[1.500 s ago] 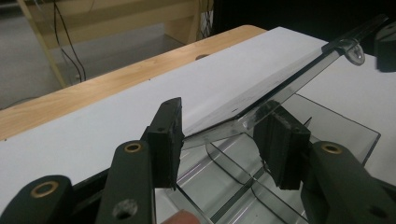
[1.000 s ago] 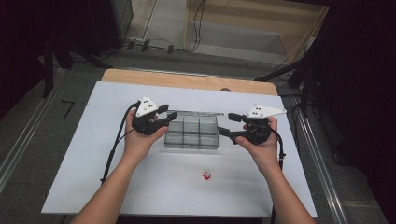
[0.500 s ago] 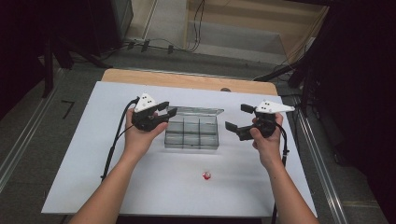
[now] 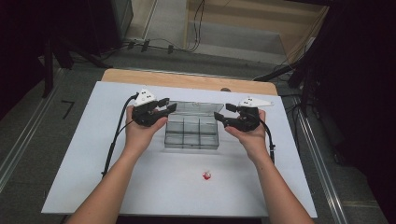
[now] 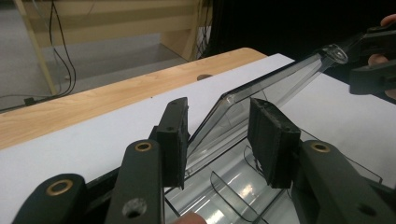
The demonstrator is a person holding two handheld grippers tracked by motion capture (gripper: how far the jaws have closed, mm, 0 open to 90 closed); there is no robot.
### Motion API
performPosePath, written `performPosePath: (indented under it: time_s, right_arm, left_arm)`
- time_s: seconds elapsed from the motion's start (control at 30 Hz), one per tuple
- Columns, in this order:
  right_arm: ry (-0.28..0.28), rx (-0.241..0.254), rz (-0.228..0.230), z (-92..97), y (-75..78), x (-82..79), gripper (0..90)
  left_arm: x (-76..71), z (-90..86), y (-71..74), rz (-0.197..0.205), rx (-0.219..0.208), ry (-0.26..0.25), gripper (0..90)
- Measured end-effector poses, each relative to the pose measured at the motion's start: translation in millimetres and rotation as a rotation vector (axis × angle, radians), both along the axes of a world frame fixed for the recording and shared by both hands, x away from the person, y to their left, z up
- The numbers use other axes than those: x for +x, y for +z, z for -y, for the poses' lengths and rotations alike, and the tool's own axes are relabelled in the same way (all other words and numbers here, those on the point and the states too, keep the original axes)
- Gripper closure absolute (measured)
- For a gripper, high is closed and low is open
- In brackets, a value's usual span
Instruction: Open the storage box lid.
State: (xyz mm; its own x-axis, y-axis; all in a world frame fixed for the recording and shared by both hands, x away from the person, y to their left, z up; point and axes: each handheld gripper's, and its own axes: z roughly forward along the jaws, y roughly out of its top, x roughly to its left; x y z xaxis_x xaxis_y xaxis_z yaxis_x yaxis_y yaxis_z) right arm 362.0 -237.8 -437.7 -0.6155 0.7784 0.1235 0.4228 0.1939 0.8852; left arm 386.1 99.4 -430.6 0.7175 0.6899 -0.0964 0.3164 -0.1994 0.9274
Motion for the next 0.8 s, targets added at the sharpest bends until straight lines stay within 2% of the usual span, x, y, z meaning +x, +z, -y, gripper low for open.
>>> performPosePath:
  time_s: [0.13, 0.17, 0.2, 0.23, 0.3, 0.33, 0.43, 0.53, 0.67, 0.8]
  right_arm:
    - [-0.017, 0.0, 0.023, -3.2, 3.4, 2.5, 42.6]
    - [-0.026, 0.045, 0.014, -2.8, 7.1, 5.7, 46.6]
    - [-0.026, 0.045, 0.014, -2.8, 7.1, 5.7, 46.6]
    - [-0.015, 0.052, 0.027, -3.7, 10.1, 7.6, 51.6]
    - [-0.013, 0.047, 0.026, -4.9, 11.1, 8.0, 53.7]
    - [0.001, 0.037, 0.03, -7.3, 11.9, 9.6, 57.9]
    - [-0.007, 0.024, 0.035, -8.7, 12.1, 10.7, 60.4]
    - [-0.014, 0.039, 0.035, -7.7, 11.4, 13.0, 61.8]
    - [-0.013, 0.045, 0.029, -7.0, 10.9, 16.5, 62.1]
    - [-0.008, 0.047, 0.027, -6.8, 11.7, 19.3, 62.3]
  left_arm:
    - [2.6, -0.5, -0.3, -0.006, -0.017, 0.006, 58.7]
    - [3.4, -0.9, -0.5, -0.008, -0.019, 0.01, 59.6]
    - [4.2, -1.1, -1.1, -0.01, -0.023, 0.012, 59.6]
    - [5.0, -1.4, -1.5, -0.011, -0.026, 0.013, 60.0]
    - [6.2, -1.4, -2.3, -0.013, -0.031, 0.016, 60.5]
    - [6.7, -1.3, -2.7, -0.013, -0.035, 0.018, 60.6]
    - [8.6, -2.1, -4.4, -0.017, -0.036, 0.016, 60.7]
    - [10.6, -3.0, -6.9, -0.013, -0.02, 0.028, 60.9]
    - [15.1, -2.6, -12.6, -0.015, -0.018, 0.023, 60.8]
    - [20.7, -1.0, -21.6, -0.033, -0.014, 0.02, 60.8]
